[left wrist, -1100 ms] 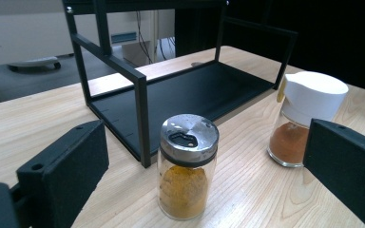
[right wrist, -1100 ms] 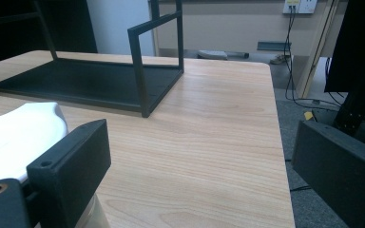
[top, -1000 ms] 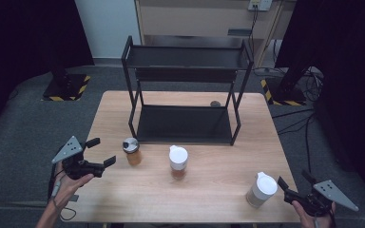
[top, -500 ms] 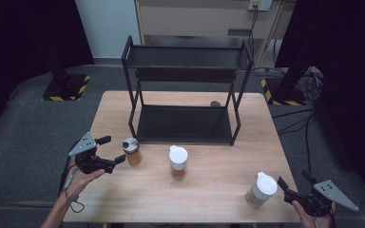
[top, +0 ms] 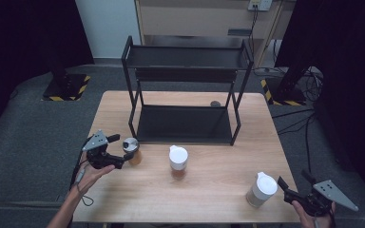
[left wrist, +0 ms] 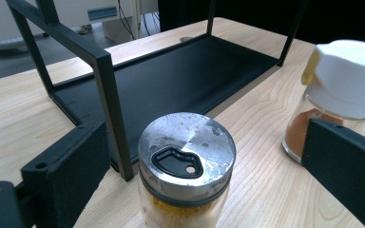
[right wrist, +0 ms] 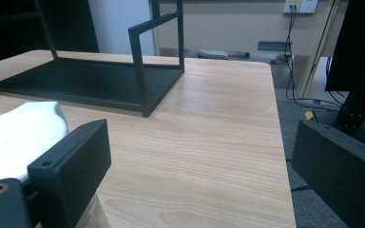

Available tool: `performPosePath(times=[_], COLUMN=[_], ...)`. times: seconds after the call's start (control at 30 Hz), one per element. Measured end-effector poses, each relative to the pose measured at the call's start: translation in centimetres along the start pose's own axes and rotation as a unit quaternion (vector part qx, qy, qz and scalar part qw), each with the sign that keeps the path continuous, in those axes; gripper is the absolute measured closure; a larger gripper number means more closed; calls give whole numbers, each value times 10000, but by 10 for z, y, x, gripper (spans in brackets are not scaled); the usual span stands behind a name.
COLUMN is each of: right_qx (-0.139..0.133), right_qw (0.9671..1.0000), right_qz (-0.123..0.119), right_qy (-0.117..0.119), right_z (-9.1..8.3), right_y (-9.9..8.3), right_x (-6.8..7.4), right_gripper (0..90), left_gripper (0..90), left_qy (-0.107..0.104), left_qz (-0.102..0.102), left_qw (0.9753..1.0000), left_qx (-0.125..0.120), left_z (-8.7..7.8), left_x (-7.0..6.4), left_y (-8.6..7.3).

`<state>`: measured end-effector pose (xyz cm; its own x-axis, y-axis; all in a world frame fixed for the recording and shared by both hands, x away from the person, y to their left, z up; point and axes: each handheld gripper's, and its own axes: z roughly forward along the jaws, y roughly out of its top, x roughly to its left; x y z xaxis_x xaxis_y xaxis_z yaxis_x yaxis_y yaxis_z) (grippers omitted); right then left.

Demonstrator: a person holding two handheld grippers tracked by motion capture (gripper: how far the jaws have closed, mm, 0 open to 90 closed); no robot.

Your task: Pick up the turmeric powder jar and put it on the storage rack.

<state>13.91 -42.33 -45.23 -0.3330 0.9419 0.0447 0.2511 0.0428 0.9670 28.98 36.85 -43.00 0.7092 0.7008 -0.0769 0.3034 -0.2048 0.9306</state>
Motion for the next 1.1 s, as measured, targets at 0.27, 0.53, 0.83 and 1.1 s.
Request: performPosePath(times=[0.27,0.53,0.83,1.1], right_qx=[2,4,7,4], right_qw=[10000,10000,10000,10000], right_qz=[7,7,7,2], right_qy=[4,7,9,14], right_z=[0,0,0,0], right_y=[0,0,0,0], right_x=[-1,0,0,0], right_gripper=[60,61,61,62], left_gripper=[26,35,49,72], left_qy=[7,11,44,64], left_qz=[-6,-14,54,67], left_qw=[10000,10000,10000,10000], left_qx=[24,41,47,28], left_z=[11,16,20,23], left_x=[2,5,5,6], left_y=[-3,-6,-7,-10])
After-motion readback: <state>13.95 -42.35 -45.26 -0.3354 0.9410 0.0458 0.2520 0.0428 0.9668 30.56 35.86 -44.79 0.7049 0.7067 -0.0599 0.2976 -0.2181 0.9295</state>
